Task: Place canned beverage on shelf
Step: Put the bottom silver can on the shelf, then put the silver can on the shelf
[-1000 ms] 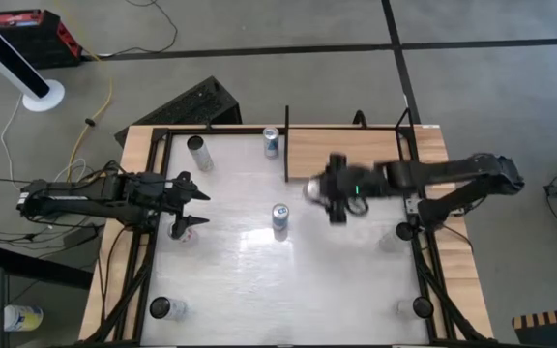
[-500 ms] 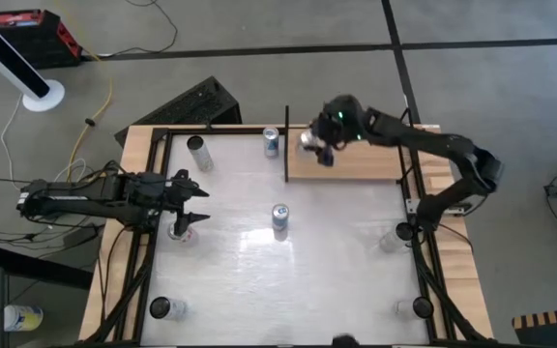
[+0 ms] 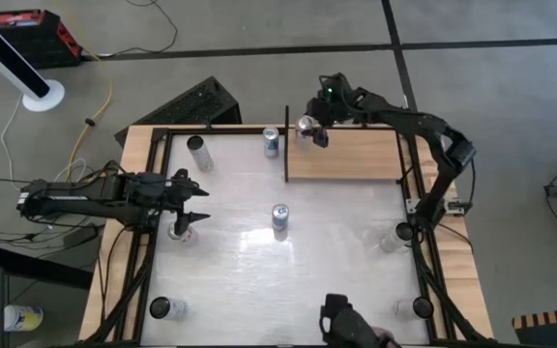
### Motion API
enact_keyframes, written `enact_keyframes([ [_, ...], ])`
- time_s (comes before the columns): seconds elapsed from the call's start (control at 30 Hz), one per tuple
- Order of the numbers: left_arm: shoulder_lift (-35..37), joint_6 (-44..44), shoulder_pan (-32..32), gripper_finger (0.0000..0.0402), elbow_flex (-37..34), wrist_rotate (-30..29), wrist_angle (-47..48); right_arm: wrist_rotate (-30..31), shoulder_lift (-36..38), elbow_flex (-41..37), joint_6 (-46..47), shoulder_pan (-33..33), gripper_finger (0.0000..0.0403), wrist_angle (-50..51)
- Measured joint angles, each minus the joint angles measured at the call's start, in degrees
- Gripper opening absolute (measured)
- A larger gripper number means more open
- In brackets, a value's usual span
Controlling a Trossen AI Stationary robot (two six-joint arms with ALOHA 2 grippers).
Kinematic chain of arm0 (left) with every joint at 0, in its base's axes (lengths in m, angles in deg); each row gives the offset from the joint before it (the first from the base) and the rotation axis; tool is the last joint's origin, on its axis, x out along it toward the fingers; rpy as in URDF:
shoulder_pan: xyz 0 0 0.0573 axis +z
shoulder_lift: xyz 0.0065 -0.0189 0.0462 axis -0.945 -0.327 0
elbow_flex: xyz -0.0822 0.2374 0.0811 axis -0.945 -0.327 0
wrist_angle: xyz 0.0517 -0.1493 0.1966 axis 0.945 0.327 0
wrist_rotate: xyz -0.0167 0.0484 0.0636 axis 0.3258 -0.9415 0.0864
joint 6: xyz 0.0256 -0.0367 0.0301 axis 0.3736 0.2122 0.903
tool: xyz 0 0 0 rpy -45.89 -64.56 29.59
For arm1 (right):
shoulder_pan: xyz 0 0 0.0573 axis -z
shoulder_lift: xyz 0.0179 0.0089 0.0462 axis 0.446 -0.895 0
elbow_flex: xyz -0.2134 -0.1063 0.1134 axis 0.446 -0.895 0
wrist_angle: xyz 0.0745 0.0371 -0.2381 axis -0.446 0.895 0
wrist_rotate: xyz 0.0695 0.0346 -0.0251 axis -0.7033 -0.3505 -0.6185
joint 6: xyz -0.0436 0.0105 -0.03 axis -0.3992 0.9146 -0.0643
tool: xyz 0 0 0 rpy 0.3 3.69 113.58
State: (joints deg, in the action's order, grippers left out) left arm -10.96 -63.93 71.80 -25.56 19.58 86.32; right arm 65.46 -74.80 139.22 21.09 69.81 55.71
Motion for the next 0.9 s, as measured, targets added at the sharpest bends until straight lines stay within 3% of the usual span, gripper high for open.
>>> enact_keyframes([
  [0.33,-0.02,0.02,-0.02,0.0316,0.0,-0.02,0.04,-1.76,-2.13,0.57,-0.63,2.61,0.0323,-0.08],
  [0.67,0.0,0.02,0.0,0.0316,0.0,-0.57,0.04,-1.09,-2.13,0.57,-1.27,1.77,0.0365,0.39],
  [0.9,0.0,0.02,-0.02,0.0316,0.0,-0.68,0.13,-1.01,-2.15,4.2,0.0,1.25,0.0368,2.2],
])
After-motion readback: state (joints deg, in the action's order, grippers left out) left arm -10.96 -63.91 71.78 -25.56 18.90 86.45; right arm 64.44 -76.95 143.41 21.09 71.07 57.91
